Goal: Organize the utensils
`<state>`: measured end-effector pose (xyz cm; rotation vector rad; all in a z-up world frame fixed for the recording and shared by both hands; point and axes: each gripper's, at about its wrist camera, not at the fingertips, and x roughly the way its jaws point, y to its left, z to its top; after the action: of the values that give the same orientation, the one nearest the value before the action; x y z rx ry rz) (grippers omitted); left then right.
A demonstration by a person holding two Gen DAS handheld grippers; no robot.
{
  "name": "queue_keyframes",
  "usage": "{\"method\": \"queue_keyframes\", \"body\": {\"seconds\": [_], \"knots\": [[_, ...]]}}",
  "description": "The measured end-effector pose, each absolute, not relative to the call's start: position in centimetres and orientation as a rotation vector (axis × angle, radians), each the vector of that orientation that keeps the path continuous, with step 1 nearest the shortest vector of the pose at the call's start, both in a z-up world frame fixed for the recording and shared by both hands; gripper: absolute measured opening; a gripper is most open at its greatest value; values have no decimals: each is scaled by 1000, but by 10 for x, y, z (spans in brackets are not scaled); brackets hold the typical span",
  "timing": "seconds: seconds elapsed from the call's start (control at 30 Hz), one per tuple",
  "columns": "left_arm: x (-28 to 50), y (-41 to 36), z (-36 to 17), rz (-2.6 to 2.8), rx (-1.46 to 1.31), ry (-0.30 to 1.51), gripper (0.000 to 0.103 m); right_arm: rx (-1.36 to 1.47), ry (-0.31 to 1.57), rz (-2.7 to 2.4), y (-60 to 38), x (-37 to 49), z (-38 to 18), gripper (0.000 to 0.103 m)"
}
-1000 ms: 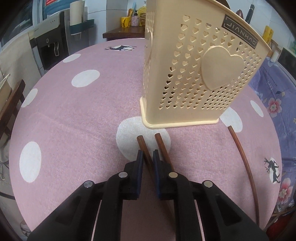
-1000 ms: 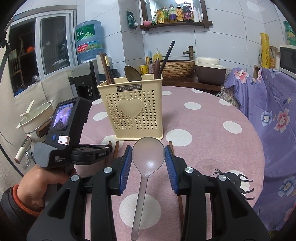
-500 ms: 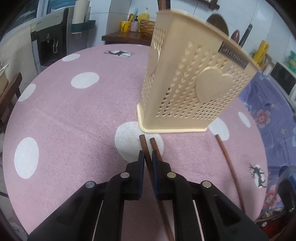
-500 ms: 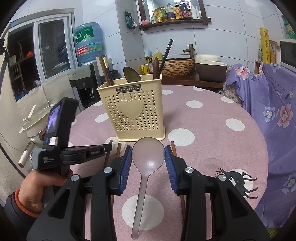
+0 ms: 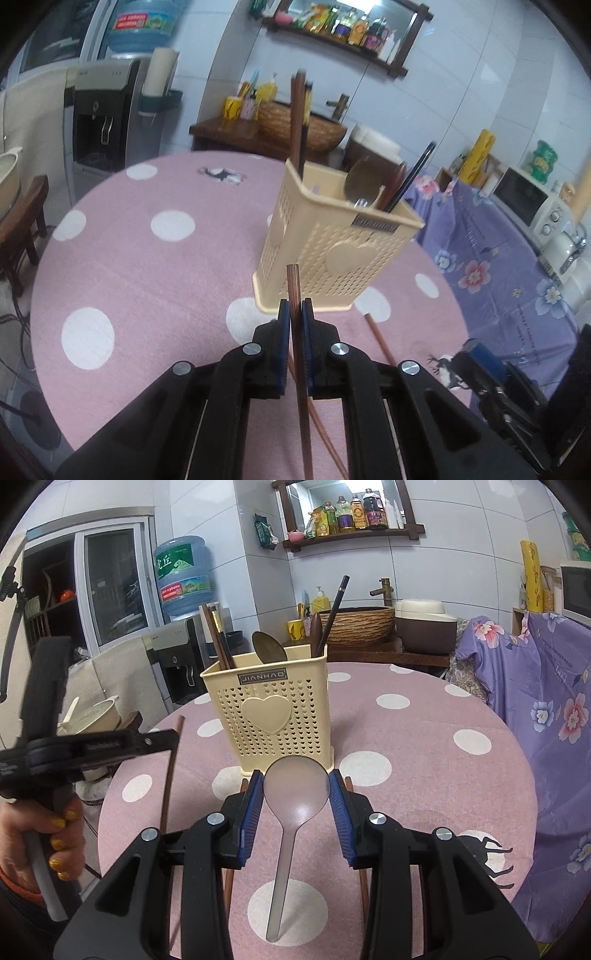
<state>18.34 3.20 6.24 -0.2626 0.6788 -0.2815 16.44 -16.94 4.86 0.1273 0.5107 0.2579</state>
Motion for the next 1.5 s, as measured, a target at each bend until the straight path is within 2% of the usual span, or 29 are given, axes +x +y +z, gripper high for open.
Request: {"method": "queue_keyframes", "body": {"seconds": [0.43,0.9,0.93,1.07,1.33,1.4,1.43,1.5], "knots": [[154,48,110,-313,-257,519,7,124,466,322,-170,171,77,37],[150,52,126,-325,-247,464,6,128,476,331,-169,182,83,37],[150,51,127,-325,-244,459,1,127,475,330,-169,182,84,37],[152,50,132,-325,-235,450,1,118,473,327,-168,184,86,37],[164,64,118,-279,-266,498,1,121,486,309,-169,184,83,37],[170,72,111,-213,-267,509,2,116,487,308,-169,183,82,37],[175,77,106,-174,-256,519,6,115,488,308,-169,183,82,37],[189,84,93,-118,-240,569,25,118,488,307,-168,181,81,37]]}}
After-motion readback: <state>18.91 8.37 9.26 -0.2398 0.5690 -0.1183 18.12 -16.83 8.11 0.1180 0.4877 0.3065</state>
